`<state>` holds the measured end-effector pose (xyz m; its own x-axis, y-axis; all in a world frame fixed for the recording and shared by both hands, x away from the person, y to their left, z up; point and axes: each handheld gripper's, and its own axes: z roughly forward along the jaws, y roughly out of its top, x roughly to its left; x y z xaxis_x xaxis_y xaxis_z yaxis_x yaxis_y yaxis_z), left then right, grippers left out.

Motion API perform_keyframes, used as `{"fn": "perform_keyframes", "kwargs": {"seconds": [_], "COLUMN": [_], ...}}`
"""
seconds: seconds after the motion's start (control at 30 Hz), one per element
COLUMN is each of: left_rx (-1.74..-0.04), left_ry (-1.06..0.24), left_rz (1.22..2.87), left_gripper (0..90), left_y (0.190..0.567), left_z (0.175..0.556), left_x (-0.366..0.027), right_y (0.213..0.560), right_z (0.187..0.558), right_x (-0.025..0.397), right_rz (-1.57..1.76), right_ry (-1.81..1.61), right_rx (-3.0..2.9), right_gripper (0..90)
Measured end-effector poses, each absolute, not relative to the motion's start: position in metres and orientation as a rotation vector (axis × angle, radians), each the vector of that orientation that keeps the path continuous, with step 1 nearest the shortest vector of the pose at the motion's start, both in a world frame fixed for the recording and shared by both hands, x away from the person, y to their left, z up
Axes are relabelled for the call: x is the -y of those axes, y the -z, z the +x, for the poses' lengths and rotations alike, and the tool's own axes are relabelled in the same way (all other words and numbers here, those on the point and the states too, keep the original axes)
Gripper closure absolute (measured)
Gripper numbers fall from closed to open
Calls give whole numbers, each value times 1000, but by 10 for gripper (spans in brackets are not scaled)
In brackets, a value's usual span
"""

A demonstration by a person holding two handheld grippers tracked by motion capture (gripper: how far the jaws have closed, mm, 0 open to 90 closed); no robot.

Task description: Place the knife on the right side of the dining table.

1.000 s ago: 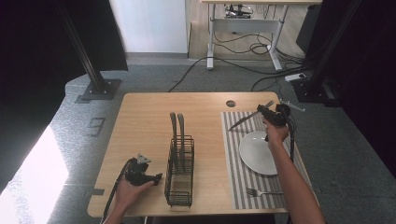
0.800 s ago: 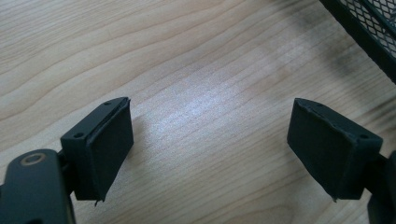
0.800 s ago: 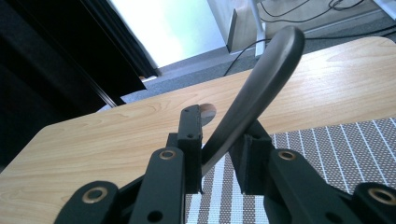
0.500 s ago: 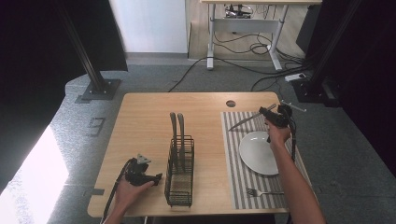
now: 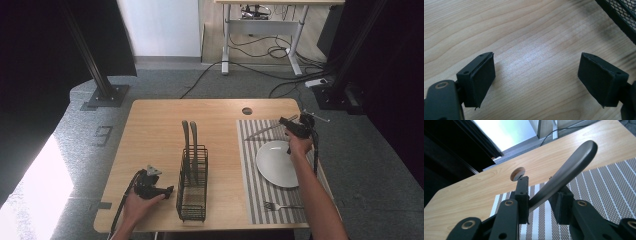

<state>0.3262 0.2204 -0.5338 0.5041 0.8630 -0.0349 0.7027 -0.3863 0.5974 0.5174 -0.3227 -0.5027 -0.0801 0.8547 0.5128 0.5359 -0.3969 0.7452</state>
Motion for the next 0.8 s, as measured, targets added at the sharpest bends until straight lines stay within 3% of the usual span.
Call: {"fn": "perform_keyframes", "kwargs": {"seconds": [0.8], "left_rx": [-1282], "left_ry": [-379], "left_rz": [2201], "left_gripper": [147], "left_y": [535], "left_z": [327], "left_x": [-220], "right_y": [538], "right_z": [528], "right_x": [344], "right_rz": [2060], "right_ry": [-1443], "right_rx": [-1471], "right_gripper": [621]}}
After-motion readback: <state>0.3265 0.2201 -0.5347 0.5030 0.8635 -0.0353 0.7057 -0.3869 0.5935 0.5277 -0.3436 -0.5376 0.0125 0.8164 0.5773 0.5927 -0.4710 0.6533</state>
